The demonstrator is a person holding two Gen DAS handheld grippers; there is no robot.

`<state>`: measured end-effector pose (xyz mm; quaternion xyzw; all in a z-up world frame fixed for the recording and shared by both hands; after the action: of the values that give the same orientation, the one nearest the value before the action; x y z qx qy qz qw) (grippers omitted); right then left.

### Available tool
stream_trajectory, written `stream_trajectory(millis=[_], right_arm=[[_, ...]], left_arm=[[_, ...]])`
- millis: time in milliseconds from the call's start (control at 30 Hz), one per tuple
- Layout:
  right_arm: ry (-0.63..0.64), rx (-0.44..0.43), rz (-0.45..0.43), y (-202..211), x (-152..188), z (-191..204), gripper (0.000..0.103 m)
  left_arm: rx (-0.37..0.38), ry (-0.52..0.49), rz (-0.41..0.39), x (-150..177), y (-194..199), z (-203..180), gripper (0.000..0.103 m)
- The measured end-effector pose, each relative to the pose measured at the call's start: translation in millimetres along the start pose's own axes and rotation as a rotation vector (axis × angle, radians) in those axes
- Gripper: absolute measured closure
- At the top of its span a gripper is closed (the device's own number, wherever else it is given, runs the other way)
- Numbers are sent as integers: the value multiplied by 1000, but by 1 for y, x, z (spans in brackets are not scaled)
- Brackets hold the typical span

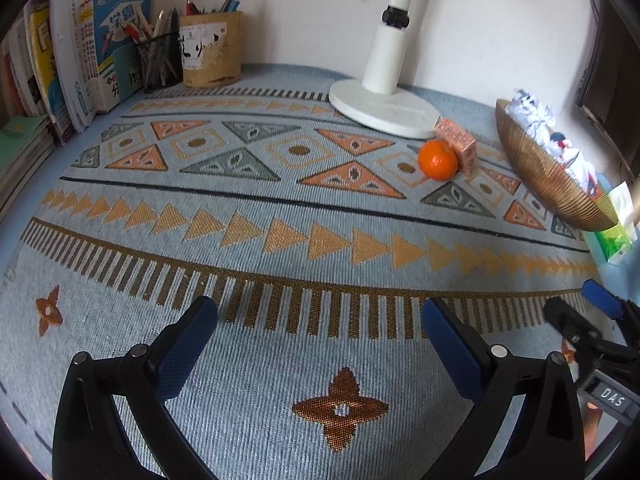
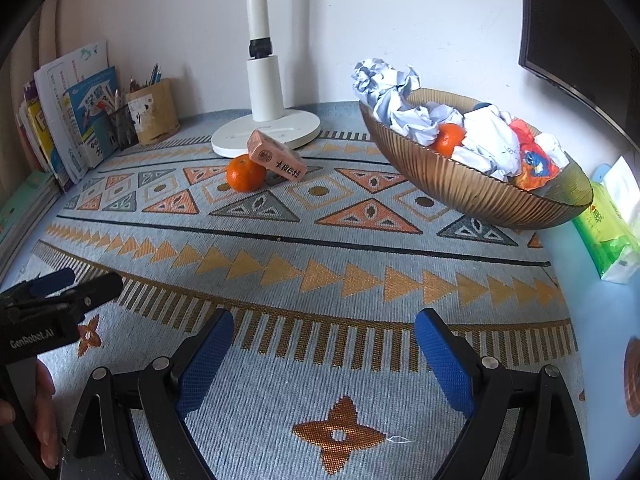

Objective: Organize objects

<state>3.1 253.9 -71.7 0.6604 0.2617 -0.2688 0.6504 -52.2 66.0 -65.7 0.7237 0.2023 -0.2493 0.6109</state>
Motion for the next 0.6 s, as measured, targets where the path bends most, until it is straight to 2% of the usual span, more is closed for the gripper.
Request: stream_trajectory(millis=[300, 600], right_arm=[[1, 27, 4, 0, 0, -3, 12], [-2, 34, 19, -2, 2, -4, 12]], left_arm=[[-84, -68, 38, 4, -5, -3, 1], [-80, -66, 37, 3, -5, -2, 1]])
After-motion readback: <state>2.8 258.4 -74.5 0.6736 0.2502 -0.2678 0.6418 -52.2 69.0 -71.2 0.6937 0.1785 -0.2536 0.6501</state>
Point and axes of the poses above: each gripper's, at about its wrist camera, not at the fingertips, and y roughly against the way its jaws point, z to its left, x to its underside, the point moved 9 cm from there along -y, roughly the way its jaws point, and after that the axes turned 1 degree about x, right-handed, at the moved point
